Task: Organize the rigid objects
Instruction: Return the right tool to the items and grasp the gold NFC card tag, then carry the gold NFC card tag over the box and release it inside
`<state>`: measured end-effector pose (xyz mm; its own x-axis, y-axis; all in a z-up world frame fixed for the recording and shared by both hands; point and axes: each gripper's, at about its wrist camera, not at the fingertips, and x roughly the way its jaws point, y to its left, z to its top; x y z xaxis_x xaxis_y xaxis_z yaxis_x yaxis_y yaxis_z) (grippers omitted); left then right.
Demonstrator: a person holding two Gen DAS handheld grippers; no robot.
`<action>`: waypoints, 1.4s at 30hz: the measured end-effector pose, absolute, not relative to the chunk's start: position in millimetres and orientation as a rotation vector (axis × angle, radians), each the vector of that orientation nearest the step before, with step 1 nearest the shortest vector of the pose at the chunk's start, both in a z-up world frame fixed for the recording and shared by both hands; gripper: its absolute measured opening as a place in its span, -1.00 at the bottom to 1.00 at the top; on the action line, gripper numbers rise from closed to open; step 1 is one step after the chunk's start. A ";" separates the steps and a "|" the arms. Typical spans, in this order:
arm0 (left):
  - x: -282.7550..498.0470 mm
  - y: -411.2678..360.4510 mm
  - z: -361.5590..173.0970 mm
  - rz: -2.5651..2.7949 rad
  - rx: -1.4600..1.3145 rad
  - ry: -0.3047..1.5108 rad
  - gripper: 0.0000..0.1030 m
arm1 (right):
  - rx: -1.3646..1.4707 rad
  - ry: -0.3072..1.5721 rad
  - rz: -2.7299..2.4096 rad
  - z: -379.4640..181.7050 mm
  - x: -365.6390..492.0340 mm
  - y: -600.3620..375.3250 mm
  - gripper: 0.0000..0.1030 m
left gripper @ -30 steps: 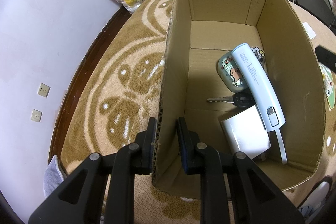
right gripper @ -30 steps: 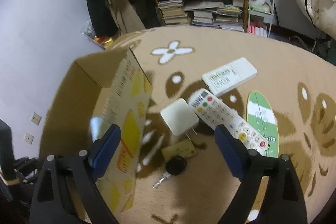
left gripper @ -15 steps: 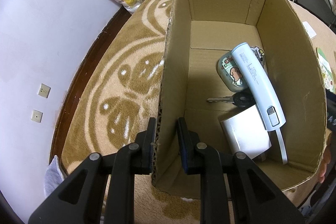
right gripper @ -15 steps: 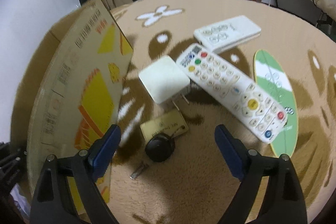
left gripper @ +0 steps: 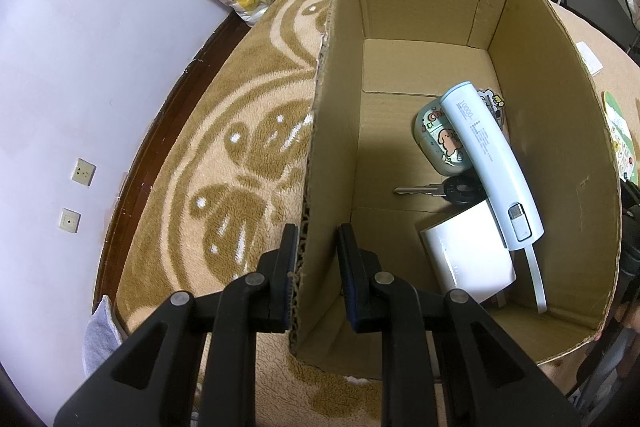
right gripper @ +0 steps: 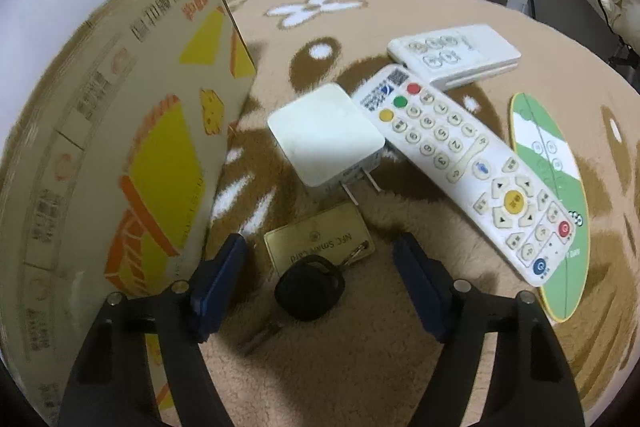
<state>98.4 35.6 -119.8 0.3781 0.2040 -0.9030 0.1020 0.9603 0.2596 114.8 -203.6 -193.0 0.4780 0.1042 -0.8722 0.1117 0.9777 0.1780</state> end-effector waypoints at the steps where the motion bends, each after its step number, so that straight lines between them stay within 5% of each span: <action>1: 98.4 35.6 -119.6 0.066 0.292 1.185 -0.62 | 0.224 1.079 -0.001 -193.3 116.6 -204.1 0.59; 9: 98.0 35.8 -120.2 0.067 0.294 1.186 -0.62 | 0.166 1.080 -0.017 -193.9 118.4 -198.5 0.48; 13: 97.8 35.7 -121.1 0.068 0.300 1.185 -0.62 | 0.148 1.066 -0.028 -189.3 113.8 -197.8 0.09; 28: 97.2 35.4 -120.8 0.067 0.295 1.183 -0.62 | 0.165 1.017 -0.008 -164.7 95.6 -205.6 0.07; 42: 97.2 35.1 -119.3 0.068 0.299 1.181 -0.62 | 0.221 0.831 0.070 -83.1 91.8 -197.4 0.07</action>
<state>97.2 35.1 -119.3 0.3827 0.2081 -0.9002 0.1033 0.9586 0.2655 91.8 -197.4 -83.1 0.6733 0.1477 -0.7244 0.0250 0.9747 0.2220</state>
